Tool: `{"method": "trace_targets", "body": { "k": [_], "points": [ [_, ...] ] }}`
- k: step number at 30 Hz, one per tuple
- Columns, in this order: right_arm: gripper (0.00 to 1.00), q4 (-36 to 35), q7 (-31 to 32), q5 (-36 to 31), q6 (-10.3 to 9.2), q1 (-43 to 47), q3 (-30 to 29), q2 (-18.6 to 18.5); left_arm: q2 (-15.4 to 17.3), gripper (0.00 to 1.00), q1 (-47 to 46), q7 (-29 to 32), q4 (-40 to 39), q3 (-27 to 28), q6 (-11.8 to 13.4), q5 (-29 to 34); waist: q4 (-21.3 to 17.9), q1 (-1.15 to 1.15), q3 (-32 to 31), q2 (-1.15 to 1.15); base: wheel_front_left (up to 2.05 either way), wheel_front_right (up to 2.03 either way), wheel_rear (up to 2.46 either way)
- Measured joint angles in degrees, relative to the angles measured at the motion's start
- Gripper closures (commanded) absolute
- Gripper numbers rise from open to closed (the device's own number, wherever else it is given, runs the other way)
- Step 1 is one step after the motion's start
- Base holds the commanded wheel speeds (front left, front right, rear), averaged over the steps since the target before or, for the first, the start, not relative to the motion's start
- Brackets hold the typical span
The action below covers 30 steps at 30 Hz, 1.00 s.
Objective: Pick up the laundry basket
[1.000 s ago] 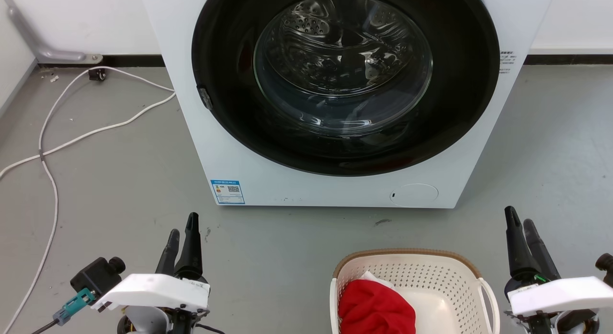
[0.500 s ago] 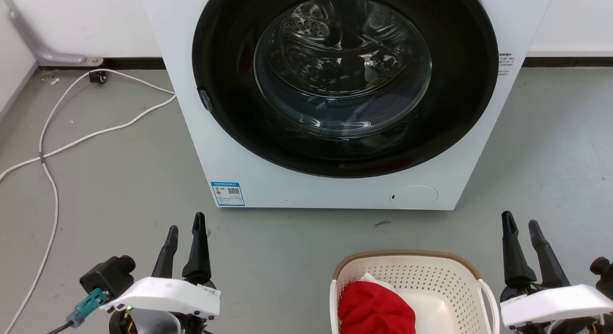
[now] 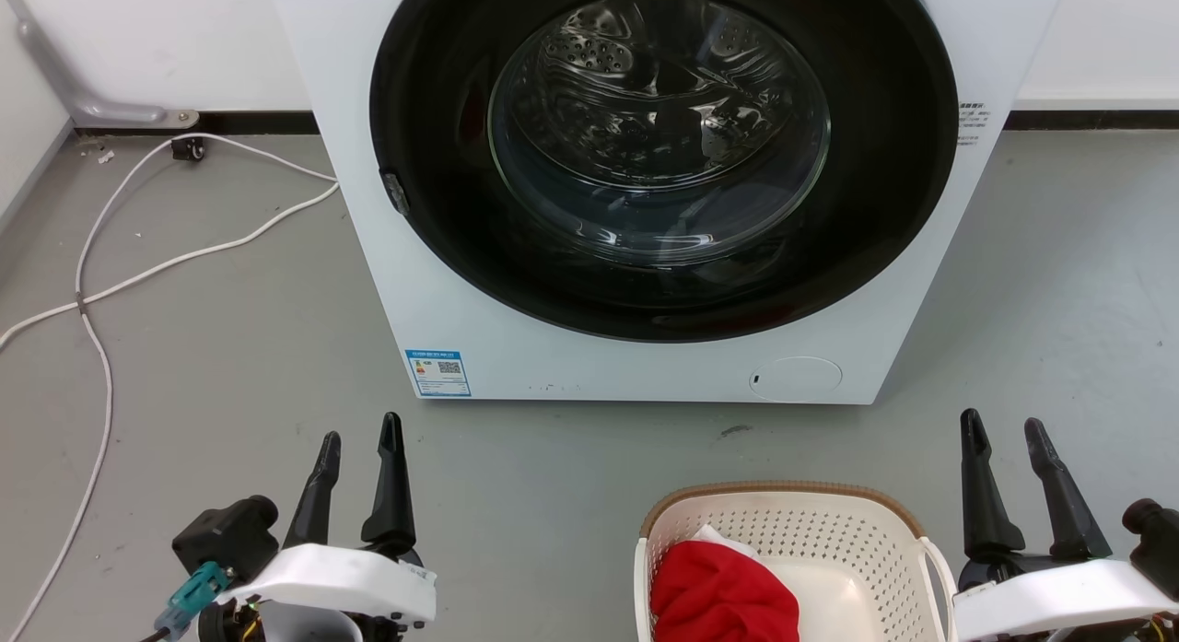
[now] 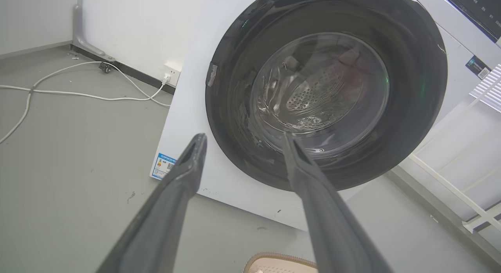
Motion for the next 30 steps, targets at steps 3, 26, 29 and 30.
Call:
{"method": "trace_targets", "body": {
  "k": [3,26,29,30],
  "points": [
    [0.0,-0.37,-0.47,-1.94,0.0,0.34,0.03,-0.01,0.0,0.0,0.08,-0.52,-0.03,-0.26,0.2,2.03,0.01,0.0,-0.01,0.0,0.0,0.0,0.0],
    [0.0,-0.97,-3.47,-13.77,0.0,2.65,-0.53,-0.03,0.03,0.0,1.64,-3.53,0.14,-2.27,2.0,14.48,0.09,0.01,-0.5,0.0,0.0,0.0,0.0],
    [0.0,-1.12,-3.94,-15.3,0.0,3.1,-0.46,-0.04,0.04,0.0,1.85,-3.8,0.14,-2.56,2.18,16.0,0.08,0.0,-0.57,0.0,0.0,0.0,0.0],
    [0.0,-1.26,-3.98,-15.69,0.0,3.1,-0.38,-0.04,0.04,0.0,1.9,-3.99,0.12,-2.63,2.2,16.45,0.08,0.0,-0.59,0.0,0.0,0.0,0.0]
  ]
}}
